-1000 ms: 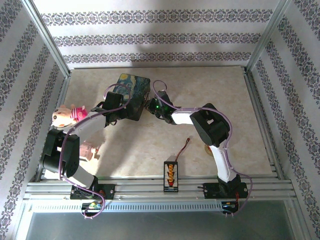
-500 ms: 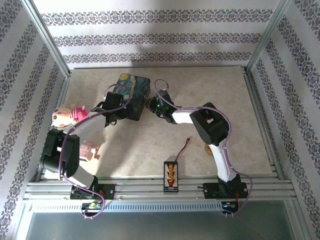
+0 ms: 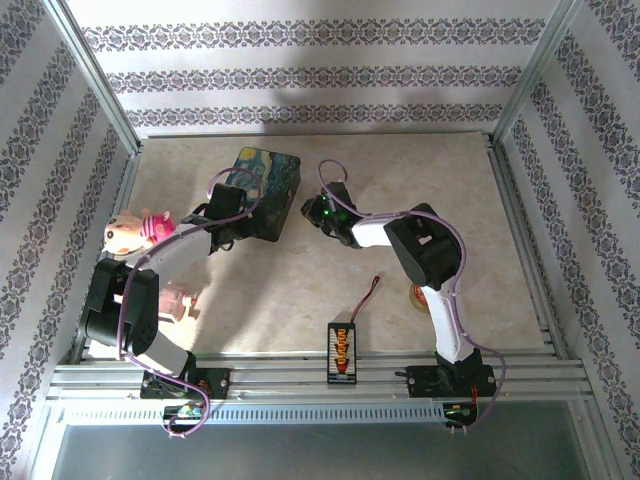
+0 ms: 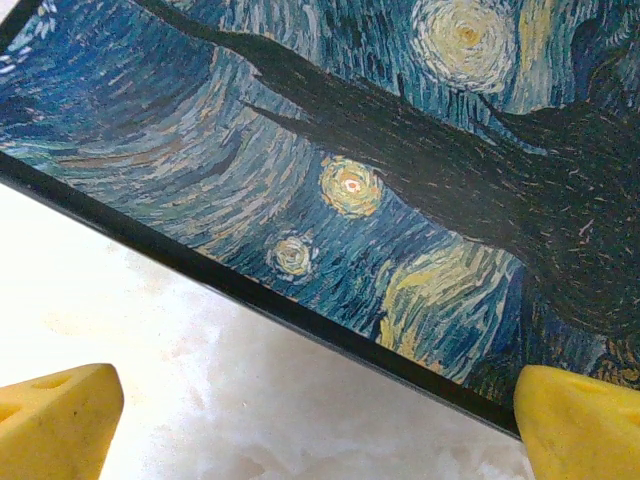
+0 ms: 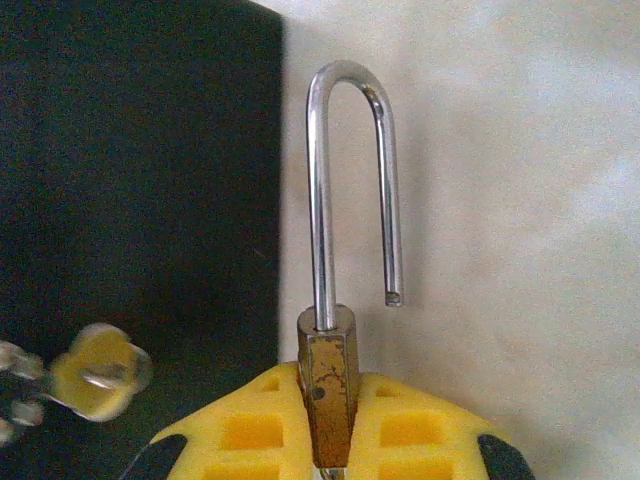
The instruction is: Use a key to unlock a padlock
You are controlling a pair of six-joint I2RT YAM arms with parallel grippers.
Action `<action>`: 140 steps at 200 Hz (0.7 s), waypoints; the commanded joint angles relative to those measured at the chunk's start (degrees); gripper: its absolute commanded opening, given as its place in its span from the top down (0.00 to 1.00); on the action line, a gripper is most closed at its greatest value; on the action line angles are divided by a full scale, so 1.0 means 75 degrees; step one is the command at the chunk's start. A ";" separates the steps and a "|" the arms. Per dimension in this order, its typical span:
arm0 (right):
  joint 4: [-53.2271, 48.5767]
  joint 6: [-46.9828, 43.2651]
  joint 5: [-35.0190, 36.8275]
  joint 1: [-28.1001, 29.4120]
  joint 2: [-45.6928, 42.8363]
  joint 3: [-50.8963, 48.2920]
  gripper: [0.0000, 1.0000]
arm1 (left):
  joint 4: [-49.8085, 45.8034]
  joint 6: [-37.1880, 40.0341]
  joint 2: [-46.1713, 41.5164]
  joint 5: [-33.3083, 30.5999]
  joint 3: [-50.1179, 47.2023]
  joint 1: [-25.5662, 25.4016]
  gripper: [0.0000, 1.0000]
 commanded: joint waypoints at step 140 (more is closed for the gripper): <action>-0.2751 -0.2558 -0.2688 -0.0878 -0.3350 -0.2891 1.00 | -0.1308 -0.0068 -0.1226 0.0229 -0.0274 0.0150 0.01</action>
